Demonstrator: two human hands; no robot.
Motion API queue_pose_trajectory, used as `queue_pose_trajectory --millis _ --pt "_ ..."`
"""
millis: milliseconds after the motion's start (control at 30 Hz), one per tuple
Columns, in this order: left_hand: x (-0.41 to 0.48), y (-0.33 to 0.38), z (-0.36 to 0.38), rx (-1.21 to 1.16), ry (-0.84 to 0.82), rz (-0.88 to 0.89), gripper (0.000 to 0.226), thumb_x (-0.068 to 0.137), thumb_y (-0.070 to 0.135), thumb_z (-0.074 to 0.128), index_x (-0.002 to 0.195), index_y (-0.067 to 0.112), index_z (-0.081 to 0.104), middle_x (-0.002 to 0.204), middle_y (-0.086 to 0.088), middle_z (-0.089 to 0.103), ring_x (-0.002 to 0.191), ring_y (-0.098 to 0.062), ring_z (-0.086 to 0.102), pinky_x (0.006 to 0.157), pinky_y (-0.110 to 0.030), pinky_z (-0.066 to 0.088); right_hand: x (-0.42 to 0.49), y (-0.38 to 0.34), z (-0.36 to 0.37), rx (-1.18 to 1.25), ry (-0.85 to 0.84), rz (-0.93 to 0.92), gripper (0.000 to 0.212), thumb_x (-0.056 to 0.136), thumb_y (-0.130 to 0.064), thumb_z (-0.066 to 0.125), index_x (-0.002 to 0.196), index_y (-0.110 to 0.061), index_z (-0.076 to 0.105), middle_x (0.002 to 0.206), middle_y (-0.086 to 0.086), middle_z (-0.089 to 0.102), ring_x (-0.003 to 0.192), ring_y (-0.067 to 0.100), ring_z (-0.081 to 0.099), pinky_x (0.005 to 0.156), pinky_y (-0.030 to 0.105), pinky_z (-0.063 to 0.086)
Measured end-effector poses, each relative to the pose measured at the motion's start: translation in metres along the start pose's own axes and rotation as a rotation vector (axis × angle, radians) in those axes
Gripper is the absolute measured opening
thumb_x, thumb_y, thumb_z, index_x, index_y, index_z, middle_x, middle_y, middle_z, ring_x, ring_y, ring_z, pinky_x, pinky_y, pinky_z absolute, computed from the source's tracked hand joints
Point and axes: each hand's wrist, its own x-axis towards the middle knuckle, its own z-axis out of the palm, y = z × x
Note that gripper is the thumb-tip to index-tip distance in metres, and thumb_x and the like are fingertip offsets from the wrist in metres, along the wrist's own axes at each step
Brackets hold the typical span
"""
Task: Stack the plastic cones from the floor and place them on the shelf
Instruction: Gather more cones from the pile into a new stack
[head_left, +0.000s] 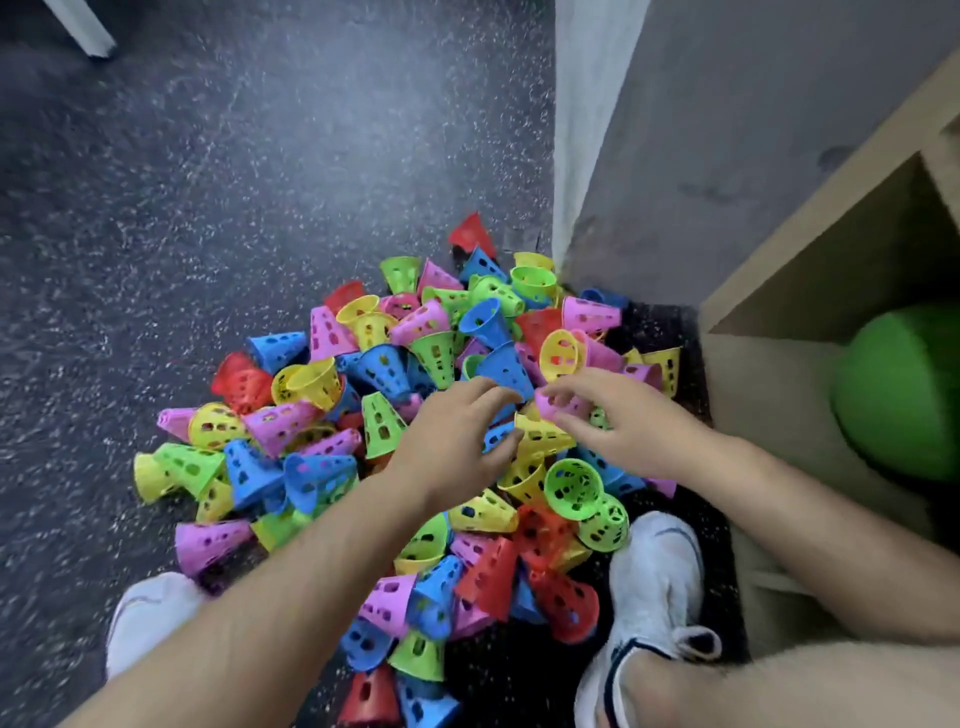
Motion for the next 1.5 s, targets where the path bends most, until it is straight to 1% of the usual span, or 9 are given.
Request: queue_pose_trajectory --millis 233,333,467,700,833,933,1067,1233,1500 --pt "-0.005 -0.014 0.045 -0.014 -0.147 -0.098 0.046 0.098 0.041 0.062 0.138 0.018 0.059 0.134 0.0 0.058 0.123 -0.024 0.054 0.101 -0.044 0.045 0.023 0.013 0.048 -0.337 -0.085 0.03 0.055 0.092 -0.051 0.061 0.142 -0.029 0.048 0.138 -0.006 0.053 0.128 0.021 0.046 0.106 0.04 0.034" --pt "-0.006 -0.017 0.051 -0.03 -0.136 -0.135 0.048 0.099 0.042 0.062 0.139 0.017 0.058 0.135 0.0 0.058 0.122 -0.023 0.054 0.102 -0.041 0.045 0.034 0.013 0.062 -0.494 -0.139 0.042 0.073 0.086 -0.06 0.063 0.147 -0.027 0.039 0.139 -0.001 0.053 0.128 0.025 0.046 0.105 0.042 0.035" --pt "-0.012 -0.02 0.052 -0.052 -0.138 -0.156 0.047 0.1 0.041 0.06 0.141 0.017 0.056 0.136 0.002 0.056 0.121 -0.019 0.054 0.103 -0.034 0.042 0.04 0.012 0.077 -0.563 -0.126 0.055 0.07 0.086 -0.051 0.067 0.145 -0.024 0.04 0.129 0.002 0.055 0.121 0.026 0.05 0.1 0.042 0.038" --pt "-0.028 -0.019 0.044 -0.127 -0.106 -0.193 0.051 0.102 0.041 0.059 0.147 0.017 0.049 0.145 0.002 0.051 0.134 -0.017 0.048 0.111 -0.032 0.038 0.028 0.002 0.064 -0.388 -0.032 0.098 0.067 0.086 -0.046 0.069 0.143 -0.022 0.042 0.132 0.001 0.054 0.124 0.026 0.049 0.106 0.043 0.032" --pt "-0.037 -0.011 0.038 -0.373 -0.065 -0.345 0.071 0.097 0.056 0.06 0.154 0.019 0.038 0.146 0.004 0.051 0.133 -0.011 0.049 0.111 -0.031 0.043 0.012 -0.016 0.048 -0.073 0.165 0.142 0.07 0.08 -0.051 0.076 0.138 -0.023 0.047 0.13 -0.004 0.055 0.113 0.017 0.055 0.103 0.039 0.038" --pt "-0.041 -0.002 0.036 -0.726 -0.04 -0.487 0.08 0.091 0.063 0.064 0.154 0.022 0.036 0.14 0.01 0.055 0.118 -0.003 0.058 0.09 -0.016 0.052 0.002 -0.033 0.056 0.148 0.238 0.164 0.064 0.08 -0.045 0.079 0.132 -0.022 0.049 0.122 -0.007 0.054 0.104 0.011 0.054 0.092 0.03 0.047" --pt "-0.051 0.004 0.038 -0.984 0.072 -0.559 0.051 0.092 0.053 0.07 0.132 0.024 0.057 0.115 0.006 0.071 0.1 -0.008 0.071 0.078 -0.028 0.06 -0.004 -0.043 0.083 0.259 0.18 0.122 0.061 0.076 -0.043 0.082 0.124 -0.025 0.05 0.117 -0.007 0.055 0.101 0.012 0.06 0.085 0.028 0.05" --pt "-0.067 0.0 0.04 -0.943 0.18 -0.588 0.038 0.088 0.048 0.076 0.115 0.026 0.063 0.104 0.008 0.071 0.084 0.004 0.068 0.071 -0.014 0.049 -0.015 -0.046 0.092 0.334 0.017 0.104 0.095 0.073 -0.047 0.085 0.149 -0.028 0.031 0.135 -0.014 0.048 0.115 0.002 0.053 0.098 0.02 0.044" --pt "-0.079 -0.013 0.031 -0.895 0.188 -0.65 0.079 0.065 0.077 0.073 0.121 0.024 0.054 0.102 -0.001 0.073 0.083 -0.013 0.072 0.07 -0.029 0.05 -0.005 -0.043 0.1 0.028 -0.065 0.12 0.038 0.091 -0.041 0.068 0.123 -0.024 0.057 0.115 -0.008 0.055 0.105 0.012 0.057 0.093 0.034 0.049"
